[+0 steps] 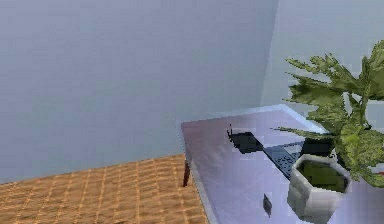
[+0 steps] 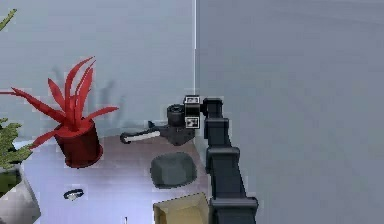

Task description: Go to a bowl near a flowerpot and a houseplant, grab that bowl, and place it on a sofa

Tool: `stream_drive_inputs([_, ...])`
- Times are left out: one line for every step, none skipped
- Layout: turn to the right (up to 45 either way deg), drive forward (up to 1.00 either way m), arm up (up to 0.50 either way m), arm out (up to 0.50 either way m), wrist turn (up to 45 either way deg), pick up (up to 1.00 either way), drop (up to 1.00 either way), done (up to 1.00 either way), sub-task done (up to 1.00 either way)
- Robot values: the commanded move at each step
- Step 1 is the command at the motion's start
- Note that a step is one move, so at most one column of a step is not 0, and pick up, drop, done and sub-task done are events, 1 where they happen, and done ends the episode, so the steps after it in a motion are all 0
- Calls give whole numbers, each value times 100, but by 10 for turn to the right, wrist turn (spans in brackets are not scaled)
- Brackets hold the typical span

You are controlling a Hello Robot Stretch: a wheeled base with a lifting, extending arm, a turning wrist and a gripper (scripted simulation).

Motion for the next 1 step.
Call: stream_drive_inputs([0,0,0,0,120,0,0,0,0])
